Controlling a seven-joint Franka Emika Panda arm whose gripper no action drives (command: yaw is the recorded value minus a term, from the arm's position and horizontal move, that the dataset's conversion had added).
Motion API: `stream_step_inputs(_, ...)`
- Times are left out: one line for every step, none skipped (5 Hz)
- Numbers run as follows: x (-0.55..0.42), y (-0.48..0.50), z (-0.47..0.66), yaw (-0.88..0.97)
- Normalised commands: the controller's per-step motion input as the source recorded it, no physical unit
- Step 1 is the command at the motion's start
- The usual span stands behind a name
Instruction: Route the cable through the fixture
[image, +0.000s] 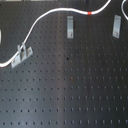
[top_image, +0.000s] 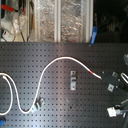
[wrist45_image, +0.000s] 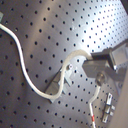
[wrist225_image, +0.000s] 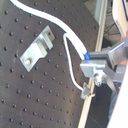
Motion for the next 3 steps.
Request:
stream_step_inputs(0.0,0.0,0.01,0.0)
stream_step_inputs(-0.001,-0.002,0.09,0.0)
stream_step_inputs(0.0,-0.002,0.08,0.0)
